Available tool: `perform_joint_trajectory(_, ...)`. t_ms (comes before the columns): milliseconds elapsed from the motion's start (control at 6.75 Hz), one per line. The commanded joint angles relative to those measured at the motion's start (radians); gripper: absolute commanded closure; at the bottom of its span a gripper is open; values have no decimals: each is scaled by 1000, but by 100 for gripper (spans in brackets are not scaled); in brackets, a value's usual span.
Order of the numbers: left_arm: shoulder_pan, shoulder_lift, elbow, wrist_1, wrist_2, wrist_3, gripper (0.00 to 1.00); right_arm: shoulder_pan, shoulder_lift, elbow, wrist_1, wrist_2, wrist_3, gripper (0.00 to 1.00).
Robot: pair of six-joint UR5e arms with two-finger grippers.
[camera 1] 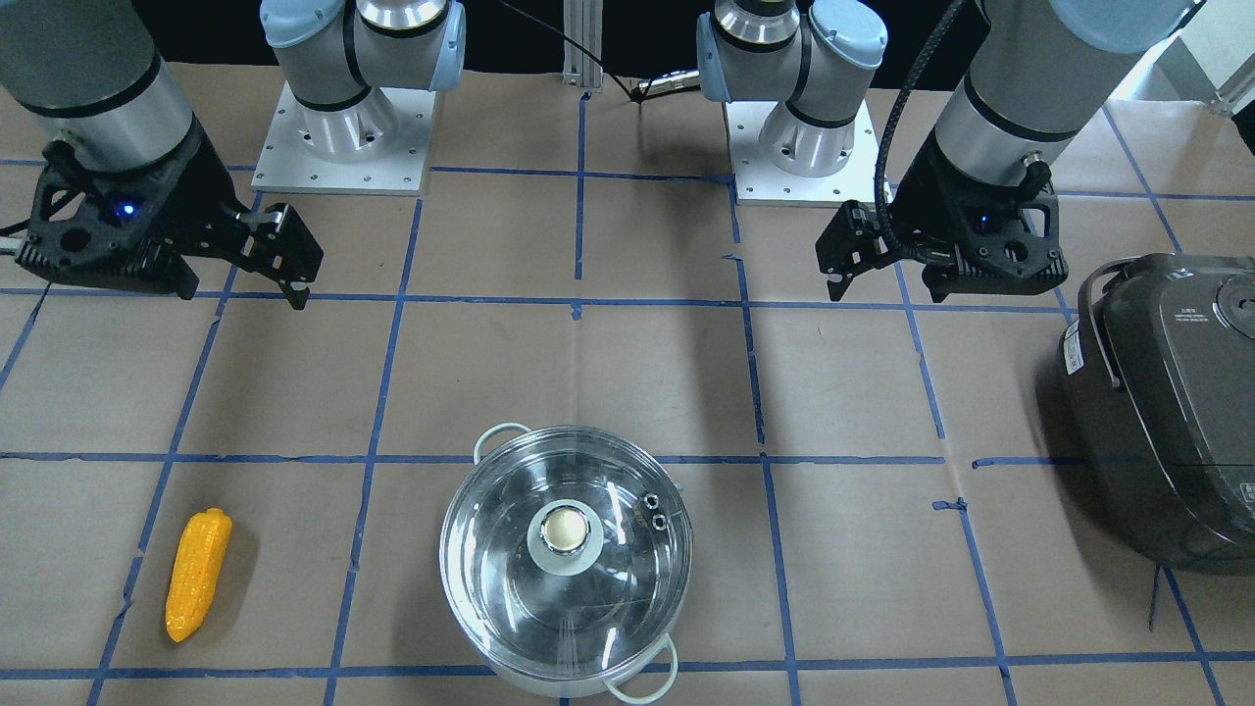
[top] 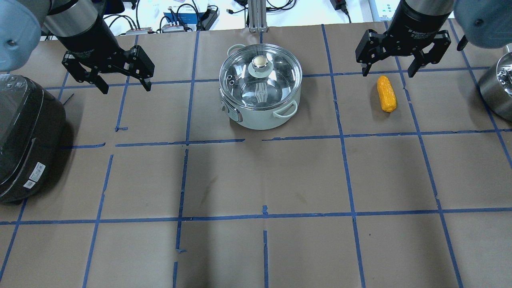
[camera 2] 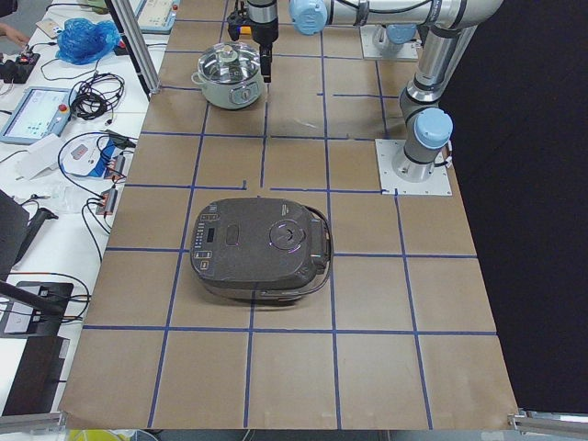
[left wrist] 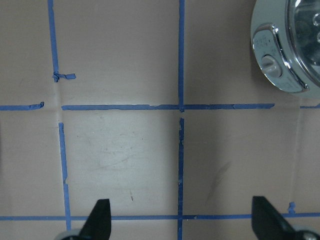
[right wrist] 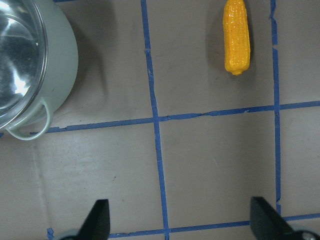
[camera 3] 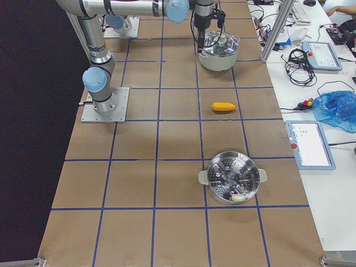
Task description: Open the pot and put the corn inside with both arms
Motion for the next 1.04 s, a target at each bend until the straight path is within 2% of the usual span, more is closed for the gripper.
perform_joint_trajectory(0, -99, -123, 154, 10, 3, -21, 0, -18, 170, -60, -19, -2, -35, 0)
perform_joint_trajectory(296, -248, -385, 399, 12, 8, -178, 0, -79, 321, -48, -257, 4, -121, 3)
perform_joint_trajectory(444, -315, -481, 498, 16, 7, -225, 0, -131, 411, -57, -311, 7, -176, 3)
perform_joint_trajectory(593, -348, -539, 552, 37, 1, -271, 0, -141, 477, -48, -398, 7, -182, 8)
perform_joint_trajectory(889, -371, -605, 555, 131, 0, -309, 0, -199, 534, -43, -463, 10, -283, 11)
